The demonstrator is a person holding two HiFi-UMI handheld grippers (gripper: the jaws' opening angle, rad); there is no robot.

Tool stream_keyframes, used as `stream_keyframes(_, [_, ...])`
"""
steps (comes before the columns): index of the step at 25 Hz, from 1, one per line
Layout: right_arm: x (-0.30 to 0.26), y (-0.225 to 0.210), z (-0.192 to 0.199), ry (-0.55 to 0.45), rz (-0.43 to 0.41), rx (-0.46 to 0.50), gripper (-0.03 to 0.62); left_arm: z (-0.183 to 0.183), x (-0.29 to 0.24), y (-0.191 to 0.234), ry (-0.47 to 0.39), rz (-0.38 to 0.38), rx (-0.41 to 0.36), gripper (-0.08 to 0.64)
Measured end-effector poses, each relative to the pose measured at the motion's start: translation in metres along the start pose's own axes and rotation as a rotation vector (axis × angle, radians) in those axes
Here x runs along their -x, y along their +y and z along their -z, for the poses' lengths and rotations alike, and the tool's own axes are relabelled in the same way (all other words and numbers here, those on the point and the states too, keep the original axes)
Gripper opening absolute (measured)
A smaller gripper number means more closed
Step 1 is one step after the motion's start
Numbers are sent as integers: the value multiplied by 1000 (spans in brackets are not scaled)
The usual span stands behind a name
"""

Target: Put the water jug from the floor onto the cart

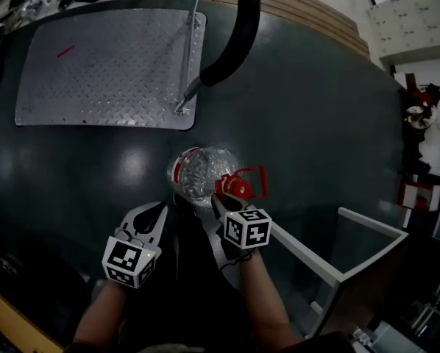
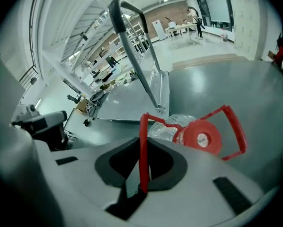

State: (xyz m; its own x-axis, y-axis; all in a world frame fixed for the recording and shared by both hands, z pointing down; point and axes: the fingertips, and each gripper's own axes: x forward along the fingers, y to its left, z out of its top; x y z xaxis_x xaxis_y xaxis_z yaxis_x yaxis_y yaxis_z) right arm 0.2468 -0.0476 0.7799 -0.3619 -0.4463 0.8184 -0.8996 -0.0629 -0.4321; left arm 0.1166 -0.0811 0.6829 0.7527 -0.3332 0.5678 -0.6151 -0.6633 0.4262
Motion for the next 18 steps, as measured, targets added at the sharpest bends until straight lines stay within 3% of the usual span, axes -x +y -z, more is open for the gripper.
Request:
stream_keyframes(3, [39, 30, -17, -24, -80, 9, 29, -6, 20, -1, -3, -16, 31, 7])
stream_keyframes(6, [68, 76, -33, -35, -179, 76, 29, -16, 43, 4, -18, -49, 57, 6])
stream_keyframes(12, [106, 166, -59, 17, -312, 314, 29, -54, 92, 10, -80, -149, 73, 6])
stream_keyframes(18, [118, 213, -77, 75, -352, 518, 29, -88, 141, 15, -188, -263, 111, 7])
